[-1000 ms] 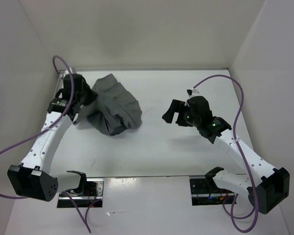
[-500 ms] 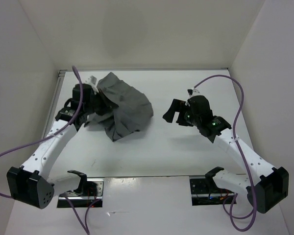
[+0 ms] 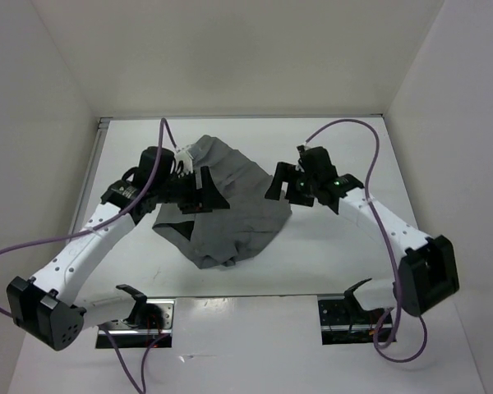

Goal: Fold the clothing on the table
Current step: Move the skirt to the center of the board, then flatten the skirt out

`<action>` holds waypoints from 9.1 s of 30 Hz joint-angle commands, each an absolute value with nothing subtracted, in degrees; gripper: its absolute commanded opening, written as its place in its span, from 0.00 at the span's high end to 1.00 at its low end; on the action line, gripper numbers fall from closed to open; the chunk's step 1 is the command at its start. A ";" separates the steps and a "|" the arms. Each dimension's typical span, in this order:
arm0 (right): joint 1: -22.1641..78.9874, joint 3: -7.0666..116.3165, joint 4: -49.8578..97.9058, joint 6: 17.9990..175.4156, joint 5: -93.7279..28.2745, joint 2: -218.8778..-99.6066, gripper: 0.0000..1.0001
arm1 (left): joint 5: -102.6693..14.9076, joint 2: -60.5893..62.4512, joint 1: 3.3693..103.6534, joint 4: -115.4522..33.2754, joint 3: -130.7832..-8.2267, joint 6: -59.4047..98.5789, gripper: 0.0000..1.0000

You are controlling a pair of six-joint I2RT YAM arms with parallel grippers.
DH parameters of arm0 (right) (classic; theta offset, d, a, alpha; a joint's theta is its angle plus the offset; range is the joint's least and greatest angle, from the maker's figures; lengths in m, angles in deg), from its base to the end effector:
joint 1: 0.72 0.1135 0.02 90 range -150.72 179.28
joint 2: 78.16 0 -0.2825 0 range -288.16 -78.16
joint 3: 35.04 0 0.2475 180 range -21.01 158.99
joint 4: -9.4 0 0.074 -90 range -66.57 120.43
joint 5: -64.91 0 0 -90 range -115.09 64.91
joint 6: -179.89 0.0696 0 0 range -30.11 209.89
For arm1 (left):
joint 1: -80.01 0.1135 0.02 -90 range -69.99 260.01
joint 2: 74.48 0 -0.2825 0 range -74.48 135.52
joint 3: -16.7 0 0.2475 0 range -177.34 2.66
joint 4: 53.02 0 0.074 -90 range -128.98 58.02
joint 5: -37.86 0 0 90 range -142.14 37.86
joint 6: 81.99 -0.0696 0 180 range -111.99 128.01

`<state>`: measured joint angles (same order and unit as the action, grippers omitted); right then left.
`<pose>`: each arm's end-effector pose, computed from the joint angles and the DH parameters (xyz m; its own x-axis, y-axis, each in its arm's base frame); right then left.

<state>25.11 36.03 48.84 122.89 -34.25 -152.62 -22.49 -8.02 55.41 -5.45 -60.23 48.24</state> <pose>0.2616 0.1390 0.2740 -0.8047 0.2079 -0.5561 -0.1156 0.8639 0.4902 0.2201 -0.1386 0.3363 -0.8841 -0.2126 -0.4162 0.1959 0.6401 -0.7429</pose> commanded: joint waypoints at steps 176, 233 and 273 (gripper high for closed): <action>10.97 56.96 79.24 119.24 -21.83 -162.61 0.44 | -30.26 23.87 61.21 -29.40 -54.64 54.33 0.91; 3.68 39.54 79.41 119.95 -25.89 -156.30 1.00 | -31.93 21.68 61.11 -28.79 -49.37 53.80 0.87; 12.56 43.41 61.57 123.38 -49.70 -165.88 1.00 | -29.02 30.65 80.36 -27.30 -68.18 49.76 1.00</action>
<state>13.00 40.73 64.77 123.13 -46.04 -165.95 -23.72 34.56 79.28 -28.99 -66.31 53.07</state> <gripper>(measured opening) 0.029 0.008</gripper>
